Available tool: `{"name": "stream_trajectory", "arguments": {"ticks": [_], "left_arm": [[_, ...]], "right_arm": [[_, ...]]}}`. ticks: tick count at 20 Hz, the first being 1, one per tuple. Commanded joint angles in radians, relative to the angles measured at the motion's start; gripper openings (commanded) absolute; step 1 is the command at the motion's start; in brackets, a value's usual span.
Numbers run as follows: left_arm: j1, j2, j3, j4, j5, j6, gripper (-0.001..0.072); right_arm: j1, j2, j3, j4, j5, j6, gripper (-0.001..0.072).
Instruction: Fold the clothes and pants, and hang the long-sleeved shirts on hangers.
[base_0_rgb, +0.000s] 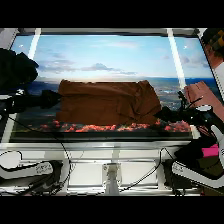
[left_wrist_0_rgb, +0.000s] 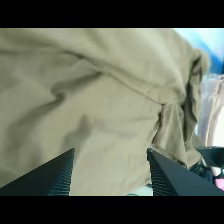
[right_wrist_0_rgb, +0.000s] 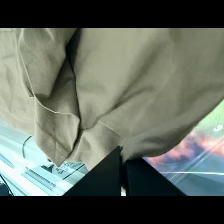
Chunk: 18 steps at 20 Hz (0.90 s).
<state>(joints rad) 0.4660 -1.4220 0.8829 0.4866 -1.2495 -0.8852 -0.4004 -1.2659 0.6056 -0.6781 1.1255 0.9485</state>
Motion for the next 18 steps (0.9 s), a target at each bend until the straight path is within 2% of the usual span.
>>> {"name": "stream_trajectory", "arguments": {"ticks": [1,2,4,6,10,14,18], "left_arm": [[0.011,-0.01,0.001,0.061,-0.003,0.085,0.0538],[0.02,-0.01,0.001,0.167,-0.014,0.122,0.0537],[0.03,-0.01,0.001,0.381,-0.065,0.223,0.0472],[0.032,-0.01,0.001,0.513,-0.111,0.267,0.0471],[0.032,-0.01,0.001,0.539,-0.13,0.355,0.0471],[0.032,-0.01,0.001,0.555,-0.111,0.389,0.0471],[0.032,-0.011,0.0,0.578,-0.024,0.399,0.0471]], "right_arm": [[0.0,0.0,0.001,0.0,0.0,0.0,0.0016],[0.0,0.0,0.001,-0.002,0.0,0.0,0.0015],[0.0,0.0,0.001,-0.01,0.0,0.0,0.0016],[0.0,0.0,0.001,-0.011,0.0,0.0,0.0015],[0.0,0.0,0.001,-0.011,0.0,-0.001,0.0015],[0.0,0.0,0.001,-0.011,-0.001,-0.001,0.0016],[0.0,0.0,0.001,-0.011,-0.001,0.0,0.0016]]}}
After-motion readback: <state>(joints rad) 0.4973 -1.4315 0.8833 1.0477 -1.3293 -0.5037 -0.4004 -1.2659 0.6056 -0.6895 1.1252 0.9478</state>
